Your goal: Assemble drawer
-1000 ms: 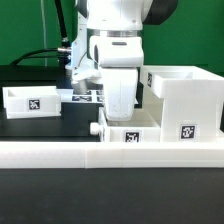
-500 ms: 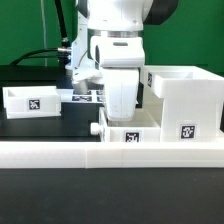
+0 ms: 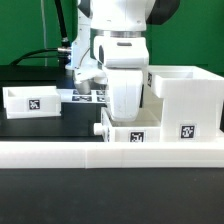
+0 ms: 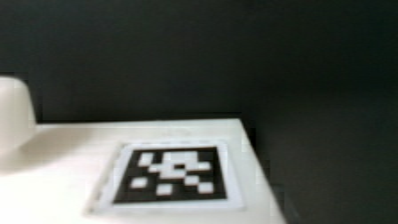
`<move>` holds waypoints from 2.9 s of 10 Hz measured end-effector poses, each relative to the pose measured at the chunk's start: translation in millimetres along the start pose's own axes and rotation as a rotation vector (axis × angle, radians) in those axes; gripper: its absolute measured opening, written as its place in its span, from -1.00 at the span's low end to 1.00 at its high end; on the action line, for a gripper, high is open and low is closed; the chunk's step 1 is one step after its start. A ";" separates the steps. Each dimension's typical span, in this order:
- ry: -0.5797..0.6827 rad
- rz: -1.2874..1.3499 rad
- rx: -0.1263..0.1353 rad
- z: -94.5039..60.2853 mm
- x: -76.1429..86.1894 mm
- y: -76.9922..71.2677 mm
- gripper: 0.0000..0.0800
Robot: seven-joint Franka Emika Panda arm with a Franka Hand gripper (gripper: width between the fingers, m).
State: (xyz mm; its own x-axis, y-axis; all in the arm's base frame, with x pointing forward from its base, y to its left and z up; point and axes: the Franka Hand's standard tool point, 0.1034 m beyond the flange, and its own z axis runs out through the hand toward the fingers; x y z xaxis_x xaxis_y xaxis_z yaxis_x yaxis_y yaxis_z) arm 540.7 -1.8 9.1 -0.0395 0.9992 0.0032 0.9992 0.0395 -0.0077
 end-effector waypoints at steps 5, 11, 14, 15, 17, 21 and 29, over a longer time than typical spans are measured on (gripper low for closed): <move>0.005 -0.011 -0.003 -0.8 9.5 1.8 -0.90; 0.007 -0.006 -0.003 -1.7 9.7 2.0 -0.31; 0.001 0.016 0.005 -11.3 10.0 4.2 0.46; -0.001 0.023 -0.002 -17.7 9.7 6.6 0.59; -0.007 0.028 -0.007 -31.4 7.7 10.2 0.61; -0.028 0.053 0.025 -58.4 -19.3 20.3 0.62; 0.134 0.001 0.041 -36.4 -63.2 24.1 0.62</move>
Offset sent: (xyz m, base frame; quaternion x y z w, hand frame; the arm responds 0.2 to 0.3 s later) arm 0.0032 0.0171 0.0031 -0.0029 0.0122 -0.0109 0.9999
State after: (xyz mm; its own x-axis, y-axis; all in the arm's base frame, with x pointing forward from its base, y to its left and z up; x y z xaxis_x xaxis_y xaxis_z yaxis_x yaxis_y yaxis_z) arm 567.5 -64.0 45.1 -0.0338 0.9900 0.1371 0.9980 0.0408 -0.0484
